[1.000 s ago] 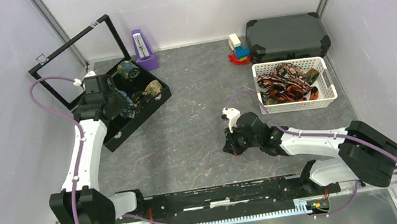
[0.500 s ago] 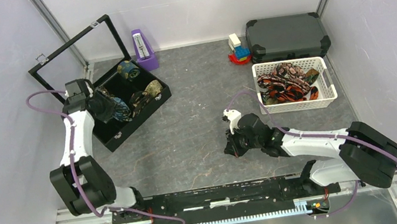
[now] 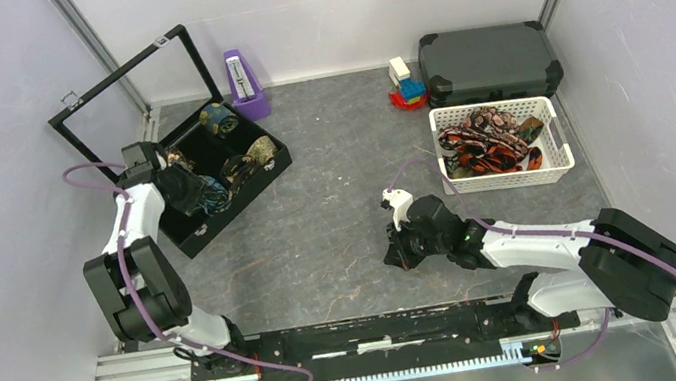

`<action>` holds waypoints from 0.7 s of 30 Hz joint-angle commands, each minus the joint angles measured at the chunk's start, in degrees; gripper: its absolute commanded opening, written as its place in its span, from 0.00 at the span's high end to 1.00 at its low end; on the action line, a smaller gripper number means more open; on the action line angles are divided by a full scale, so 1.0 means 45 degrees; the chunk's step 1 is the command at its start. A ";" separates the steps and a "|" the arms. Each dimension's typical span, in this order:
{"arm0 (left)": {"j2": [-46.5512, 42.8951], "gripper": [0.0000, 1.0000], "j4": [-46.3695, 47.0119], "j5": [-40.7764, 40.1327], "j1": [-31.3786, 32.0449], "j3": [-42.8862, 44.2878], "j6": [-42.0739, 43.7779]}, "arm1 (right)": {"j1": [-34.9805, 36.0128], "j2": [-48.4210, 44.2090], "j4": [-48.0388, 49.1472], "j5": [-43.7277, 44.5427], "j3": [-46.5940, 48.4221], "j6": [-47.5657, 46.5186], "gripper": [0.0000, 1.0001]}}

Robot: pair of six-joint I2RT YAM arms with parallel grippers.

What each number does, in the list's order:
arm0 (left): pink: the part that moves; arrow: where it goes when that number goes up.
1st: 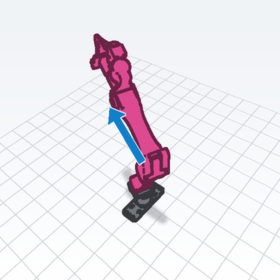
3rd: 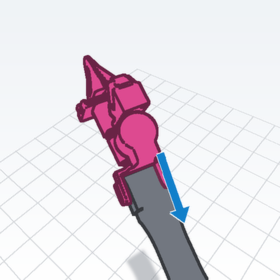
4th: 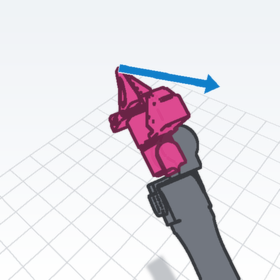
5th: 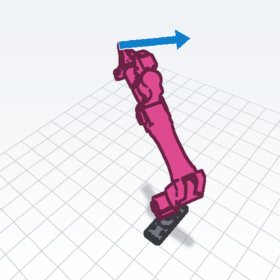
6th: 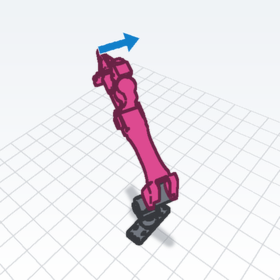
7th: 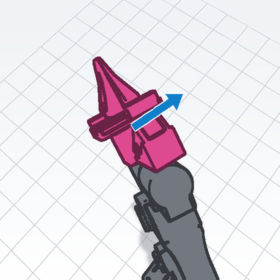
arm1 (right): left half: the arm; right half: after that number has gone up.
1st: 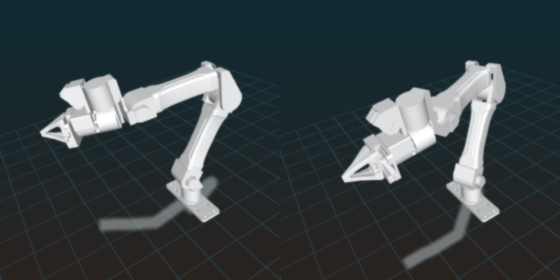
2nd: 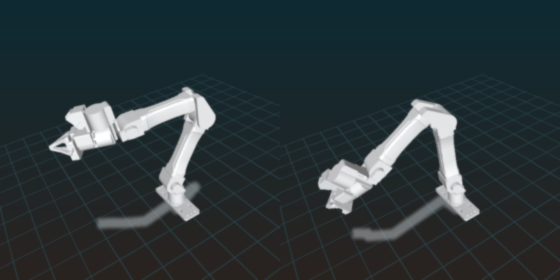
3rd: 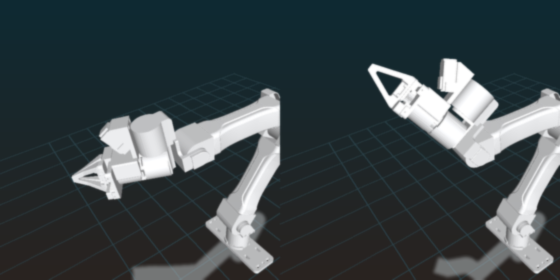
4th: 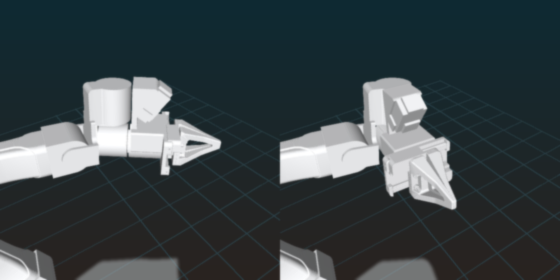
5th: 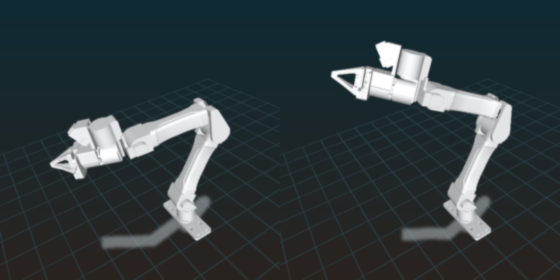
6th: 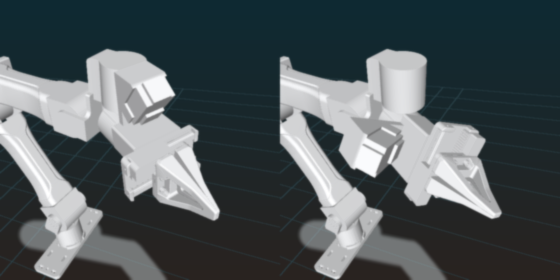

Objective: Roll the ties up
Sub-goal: Place the tie in the storage box.

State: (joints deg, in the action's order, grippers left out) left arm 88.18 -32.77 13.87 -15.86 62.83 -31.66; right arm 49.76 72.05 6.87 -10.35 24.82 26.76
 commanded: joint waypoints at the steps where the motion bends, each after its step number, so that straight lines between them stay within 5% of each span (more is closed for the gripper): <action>1: 0.0465 0.98 -0.0066 0.0597 -0.0070 0.0285 -0.0381 | -0.0059 -0.0318 0.0560 -0.0100 -0.0042 0.0007 0.97; 21: 0.1920 0.98 -0.2258 0.2486 -0.0870 0.0556 -0.2539 | -0.0059 0.0158 0.1196 -0.0560 -0.0006 0.0144 0.97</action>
State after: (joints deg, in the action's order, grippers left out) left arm 95.98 -36.10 20.36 -19.20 66.46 -38.72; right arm 49.76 72.31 9.52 -12.03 24.82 27.03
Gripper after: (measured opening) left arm 0.483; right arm 0.036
